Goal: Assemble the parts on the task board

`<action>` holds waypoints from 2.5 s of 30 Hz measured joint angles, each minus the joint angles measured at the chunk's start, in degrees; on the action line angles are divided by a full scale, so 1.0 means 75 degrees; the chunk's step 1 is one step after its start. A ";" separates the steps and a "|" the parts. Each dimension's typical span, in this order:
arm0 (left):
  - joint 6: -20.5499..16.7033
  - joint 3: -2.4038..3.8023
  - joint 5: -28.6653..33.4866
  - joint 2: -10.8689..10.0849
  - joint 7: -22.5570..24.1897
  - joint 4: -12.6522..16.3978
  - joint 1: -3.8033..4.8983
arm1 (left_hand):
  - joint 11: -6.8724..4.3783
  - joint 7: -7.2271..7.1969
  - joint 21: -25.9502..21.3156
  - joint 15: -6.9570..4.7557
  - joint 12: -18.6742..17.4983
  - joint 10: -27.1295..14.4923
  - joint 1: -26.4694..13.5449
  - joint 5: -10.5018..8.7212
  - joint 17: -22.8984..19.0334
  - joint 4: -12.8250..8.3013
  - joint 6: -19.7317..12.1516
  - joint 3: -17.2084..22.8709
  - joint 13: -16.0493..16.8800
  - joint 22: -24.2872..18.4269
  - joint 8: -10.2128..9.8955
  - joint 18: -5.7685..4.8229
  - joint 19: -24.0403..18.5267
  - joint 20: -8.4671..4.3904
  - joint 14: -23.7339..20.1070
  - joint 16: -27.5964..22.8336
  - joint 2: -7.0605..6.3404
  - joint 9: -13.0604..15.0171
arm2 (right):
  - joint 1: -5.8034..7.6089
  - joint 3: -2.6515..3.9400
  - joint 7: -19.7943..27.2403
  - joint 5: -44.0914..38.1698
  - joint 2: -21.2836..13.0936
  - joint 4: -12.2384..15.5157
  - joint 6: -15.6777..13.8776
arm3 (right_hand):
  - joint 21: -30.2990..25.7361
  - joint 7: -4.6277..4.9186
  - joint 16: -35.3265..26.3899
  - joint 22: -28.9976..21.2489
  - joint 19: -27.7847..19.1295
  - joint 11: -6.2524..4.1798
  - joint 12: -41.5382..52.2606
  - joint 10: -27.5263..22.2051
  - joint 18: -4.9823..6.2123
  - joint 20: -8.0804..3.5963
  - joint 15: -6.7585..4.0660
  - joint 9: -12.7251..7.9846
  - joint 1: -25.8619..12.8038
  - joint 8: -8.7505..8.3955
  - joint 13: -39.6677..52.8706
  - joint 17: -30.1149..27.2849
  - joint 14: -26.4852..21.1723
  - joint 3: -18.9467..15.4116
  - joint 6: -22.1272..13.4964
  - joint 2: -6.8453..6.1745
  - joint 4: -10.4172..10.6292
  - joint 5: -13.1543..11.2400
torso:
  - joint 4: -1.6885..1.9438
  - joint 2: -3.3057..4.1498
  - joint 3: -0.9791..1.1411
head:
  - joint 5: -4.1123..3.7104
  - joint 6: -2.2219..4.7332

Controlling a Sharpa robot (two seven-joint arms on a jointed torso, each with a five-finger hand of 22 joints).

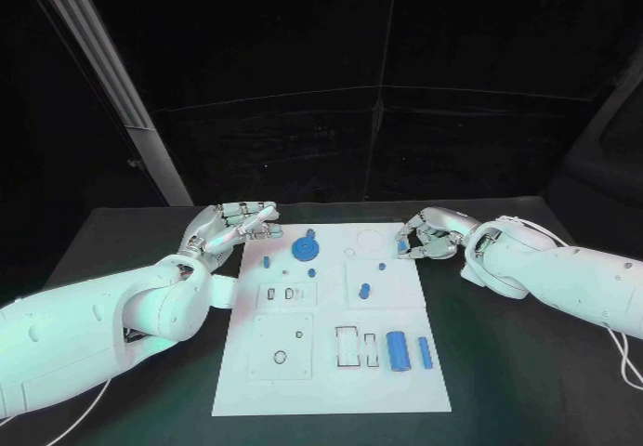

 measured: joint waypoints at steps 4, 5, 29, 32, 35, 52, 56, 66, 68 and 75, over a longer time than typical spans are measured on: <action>0.0002 0.0000 0.0000 0.0000 -0.0001 -0.0006 0.0000 | 0.0000 0.0000 0.0000 0.0000 0.0000 0.0000 0.0000 0.0000 0.0000 0.0000 0.0000 0.0000 0.0000 0.0000 0.0000 0.0000 0.0000 0.0000 0.0000 0.0000 0.0000 0.0000 | 0.0000 0.0001 0.0001 -0.0020 0.0019 -0.0033 0.0042 | 0.0000 -0.0018 0.0000 0.0008 0.0000 0.0000 0.0000 0.0000 0.0000 0.0000 0.0000 0.0000 0.0027 0.0000 0.0015 0.0000 0.0000 0.0031 0.0028 0.0027 -0.0030 0.0000 | 0.0000 0.0000 0.0000 | 0.0018 -0.0009; 0.0003 0.0000 0.0000 0.0000 -0.0001 -0.0006 0.0000 | 0.0000 0.0000 0.0000 0.0000 0.0000 0.0000 0.0000 0.0000 0.0000 0.0000 0.0000 0.0000 0.0000 0.0000 0.0000 0.0000 0.0000 0.0000 0.0000 0.0000 0.0000 0.0000 | 0.0000 0.0001 0.0001 -0.0024 0.0021 -0.0038 0.0051 | 0.0000 0.0003 0.0000 0.0008 0.0000 -0.0015 0.0001 0.0015 0.0000 0.0000 0.0000 0.0000 0.0052 0.0000 0.0020 0.0000 0.0000 0.0031 0.0048 0.0052 -0.0030 0.0000 | 0.0000 0.0000 0.0001 | 0.0018 -0.0009; 0.0006 0.0000 0.0000 -0.0002 -0.0004 -0.0025 -0.0002 | 0.0000 0.0000 0.0000 0.0000 0.0000 0.0000 0.0000 0.0000 0.0005 0.0000 0.0000 0.0000 0.0000 0.0001 0.0000 0.0000 0.0000 0.0000 0.0000 0.0000 0.0000 0.0000 | 0.0000 0.0001 0.0081 -0.0053 0.0082 -0.0145 0.0167 | 0.0000 -0.0171 0.0000 0.0139 0.0057 -0.0056 0.0122 0.0055 0.0001 -0.0113 -0.0111 0.0017 0.0392 0.0160 0.0163 0.0000 -0.0027 0.0807 0.0747 0.0578 -0.0438 -0.1003 | 0.0000 0.0000 0.0001 | 0.0021 -0.0019; 0.0006 0.0000 0.0000 -0.0003 -0.0004 -0.0026 -0.0002 | 0.0000 0.0000 0.0000 0.0000 0.0000 0.0000 0.0000 0.0000 0.0005 0.0000 0.0000 0.0000 0.0000 0.0001 0.0000 0.0000 0.0000 0.0000 0.0000 0.0000 0.0000 0.0000 | 0.0000 0.0002 0.0099 -0.0054 0.0089 -0.0148 0.0157 | 0.0012 -0.0153 0.0000 0.0163 0.0083 -0.0084 0.0176 0.0028 0.0000 -0.0139 -0.0154 0.0017 0.0373 0.0223 0.0125 0.0000 0.0010 0.0964 0.0798 0.0618 -0.0492 -0.1036 | 0.0000 0.0000 0.0002 | 0.0021 -0.0021; 0.0006 0.0000 0.0000 -0.0004 -0.0005 -0.0026 -0.0002 | 0.0000 0.0000 0.0000 0.0000 0.0000 0.0000 0.0000 0.0000 0.0005 0.0000 0.0000 0.0000 0.0000 0.0001 0.0000 0.0001 0.0000 0.0000 0.0000 0.0000 0.0000 0.0000 | 0.0000 0.0002 0.0107 -0.0055 0.0092 -0.0148 0.0126 | 0.0030 -0.0146 0.0036 0.0195 0.0099 -0.0123 0.0176 0.0067 0.0001 -0.0155 -0.0180 0.0017 0.0362 0.0223 0.0118 0.0000 -0.0014 0.1078 0.0807 0.0629 -0.0559 -0.1047 | 0.0000 0.0000 0.0002 | 0.0022 -0.0026; 0.0006 0.0000 0.0000 -0.0036 -0.0008 0.0003 -0.0003 | 0.0000 0.0000 0.0000 0.0000 0.0000 0.0000 0.0000 0.0000 0.0003 -0.0044 0.0000 -0.0001 0.0000 -0.0005 0.0000 0.0000 0.0000 0.0000 0.0000 -0.0002 0.0000 0.0000 | 0.0012 0.0012 -0.0431 0.0295 -0.0136 0.1081 -0.0631 | 0.0061 -0.0147 0.0041 0.0268 0.0110 -0.0138 0.0208 0.0082 0.0001 -0.0220 -0.0205 0.0017 0.0182 0.0222 0.0128 0.0000 0.0011 0.1286 0.0808 0.0736 -0.0651 -0.1123 | 0.0006 -0.0020 -0.0012 | 0.0032 -0.0004; 0.0004 0.0000 0.0003 -0.0041 -0.0009 0.0005 -0.0001 | 0.0000 0.0000 0.0000 0.0000 0.0000 0.0000 0.0000 0.0000 0.0003 -0.0044 0.0000 -0.0001 0.0000 -0.0005 0.0000 0.0000 0.0000 0.0000 0.0000 -0.0030 0.0000 0.0000 | 0.0023 0.0013 -0.0794 0.0439 -0.0034 0.1565 -0.0806 | 0.0061 -0.0147 0.0041 0.0268 0.0110 -0.0138 0.0205 0.0083 0.0001 -0.0220 -0.0205 0.0017 0.0063 0.0222 0.0124 0.0000 0.0012 0.1272 0.0808 0.0709 -0.0632 -0.1089 | 0.0019 -0.0025 -0.0014 | 0.0033 0.0004; 0.0002 0.0000 0.0026 -0.0030 -0.0010 -0.0064 0.0006 | 0.0000 0.0000 0.0000 0.0000 0.0000 0.0000 0.0000 0.0000 0.0005 -0.0044 0.0000 -0.0001 0.0000 -0.0005 0.0000 0.0000 0.0000 0.0000 0.0000 -0.0030 0.0000 0.0000 | 0.0038 0.0014 -0.1572 0.0130 0.0745 0.2124 -0.1034 | 0.0061 -0.0148 0.0041 0.0267 0.0110 -0.0193 0.0146 0.0134 0.0001 -0.0220 -0.0232 0.0017 -0.0018 0.0223 0.0128 0.0000 -0.0016 0.1269 0.0809 0.0673 -0.0625 -0.0967 | 0.0068 -0.0065 -0.0048 | 0.0207 -0.0086; 0.0001 0.0000 0.0032 -0.0024 -0.0010 -0.0089 0.0010 | 0.0000 0.0000 0.0000 0.0000 0.0000 0.0000 0.0000 0.0000 0.0009 -0.0044 0.0000 -0.0001 0.0000 -0.0005 0.0000 0.0000 0.0000 0.0000 0.0000 -0.0030 0.0000 0.0000 | 0.0038 0.0011 -0.1649 -0.0023 0.0898 0.2159 -0.1011 | 0.0061 -0.0148 0.0040 0.0267 0.0110 -0.0219 0.0145 0.0108 0.0001 -0.0220 -0.0233 0.0017 -0.0056 0.0223 0.0127 0.0000 -0.0016 0.1269 0.0809 0.0651 -0.0625 -0.0909 | 0.0075 -0.0071 -0.0052 | 0.0244 -0.0119; -0.0012 0.0001 0.0058 0.0018 -0.0010 -0.0164 0.0019 | -0.0017 0.0000 -0.0032 0.0000 0.0000 0.0017 0.0000 0.0000 0.0008 -0.0064 0.0000 0.0020 0.0000 -0.0018 0.0000 0.0000 0.0000 0.0000 0.0000 -0.0030 0.0000 0.0000 | 0.0021 -0.0002 -0.1895 -0.0658 0.1487 0.2147 -0.0794 | 0.0061 -0.0155 0.0040 0.0231 0.0110 -0.0233 0.0097 0.0123 0.0001 -0.0220 -0.0233 0.0017 -0.0075 0.0223 0.0125 0.0000 -0.0017 0.1268 0.0817 0.0632 -0.0625 -0.0909 | 0.0084 -0.0086 -0.0062 | 0.0379 -0.0200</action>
